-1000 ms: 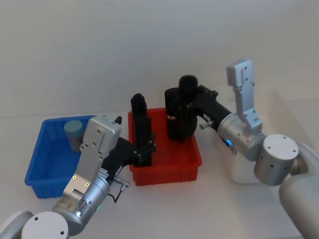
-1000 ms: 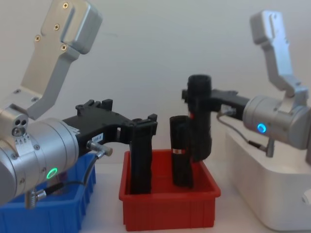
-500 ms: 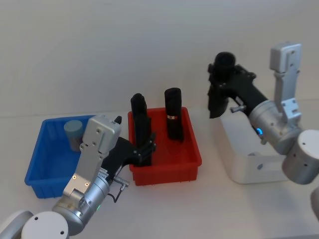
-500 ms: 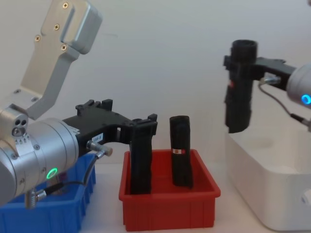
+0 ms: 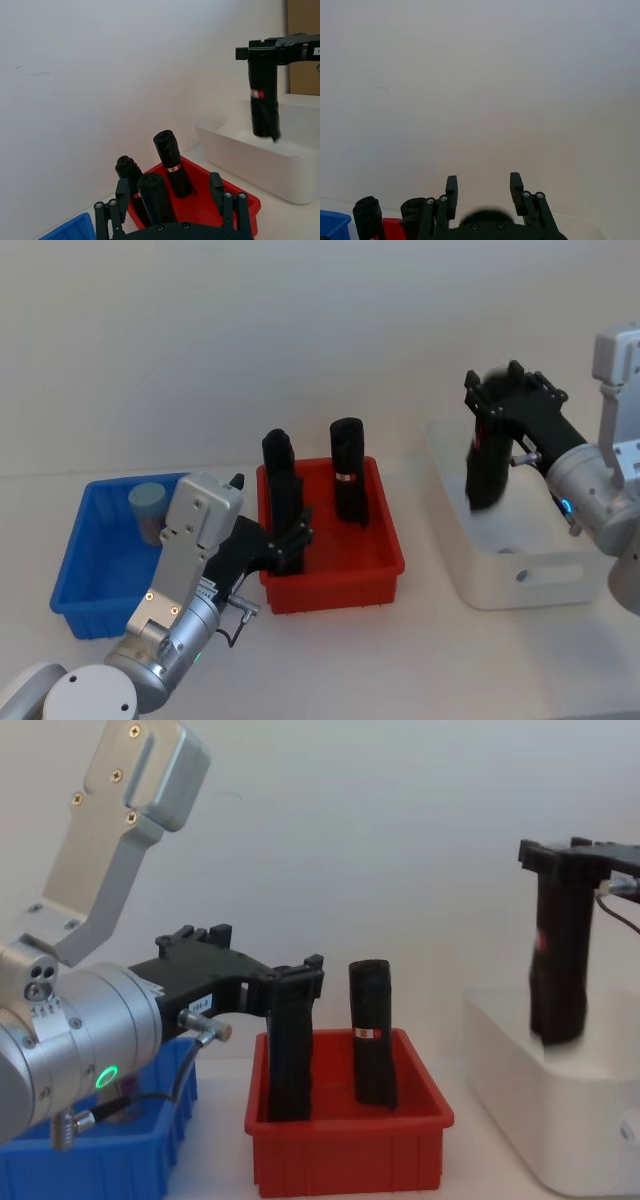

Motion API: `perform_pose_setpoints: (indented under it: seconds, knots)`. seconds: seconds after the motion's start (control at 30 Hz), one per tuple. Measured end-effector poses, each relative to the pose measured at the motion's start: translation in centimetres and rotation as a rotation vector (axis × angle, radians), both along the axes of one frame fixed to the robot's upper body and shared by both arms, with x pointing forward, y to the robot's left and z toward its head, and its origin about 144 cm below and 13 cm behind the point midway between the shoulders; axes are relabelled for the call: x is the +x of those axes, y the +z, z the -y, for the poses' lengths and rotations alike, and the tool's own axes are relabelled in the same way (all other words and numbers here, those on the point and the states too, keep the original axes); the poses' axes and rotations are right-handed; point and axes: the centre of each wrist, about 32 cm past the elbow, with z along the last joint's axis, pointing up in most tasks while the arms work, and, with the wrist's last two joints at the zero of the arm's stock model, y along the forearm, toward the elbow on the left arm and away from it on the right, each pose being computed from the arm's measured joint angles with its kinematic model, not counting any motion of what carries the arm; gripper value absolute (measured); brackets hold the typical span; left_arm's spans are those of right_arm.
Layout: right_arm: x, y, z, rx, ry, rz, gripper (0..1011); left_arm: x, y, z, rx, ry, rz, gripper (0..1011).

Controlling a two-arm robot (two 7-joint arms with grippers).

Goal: Pick the cotton swabs from the blue box and place them into the white box.

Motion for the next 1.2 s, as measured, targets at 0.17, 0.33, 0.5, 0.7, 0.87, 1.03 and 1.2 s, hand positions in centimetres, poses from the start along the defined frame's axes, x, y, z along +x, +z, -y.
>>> perform_pose_setpoints:
  seconds: [0.17, 0.33, 0.5, 0.7, 0.87, 1.03, 1.2]
  knots:
    - [0.0, -0.3, 0.4, -0.004, -0.008, -0.014, 747, 0.0, 0.0, 0.0, 0.000, 0.000, 0.000, 1004]
    - [0.1, -0.5, 0.7, -0.007, -0.010, -0.022, 893, 0.0, 0.0, 0.0, 0.000, 0.000, 0.000, 1004]
    - [0.1, -0.6, 1.0, -0.008, -0.012, -0.027, 1001, 0.0, 0.0, 0.0, 0.000, 0.000, 0.000, 1004]
    - [0.1, -0.7, 1.2, -0.009, -0.013, -0.032, 1002, 0.0, 0.0, 0.0, 0.000, 0.000, 0.000, 1004]
    - [0.1, -0.8, 1.3, -0.010, -0.014, -0.035, 1001, 0.0, 0.0, 0.0, 0.000, 0.000, 0.000, 1004]
    - [0.1, -0.8, 1.3, -0.010, -0.014, -0.036, 1001, 0.0, 0.0, 0.0, 0.000, 0.000, 0.000, 1004]
    - [0.1, -0.9, 1.4, -0.010, -0.014, -0.037, 1002, 0.0, 0.0, 0.0, 0.000, 0.000, 0.000, 1004]
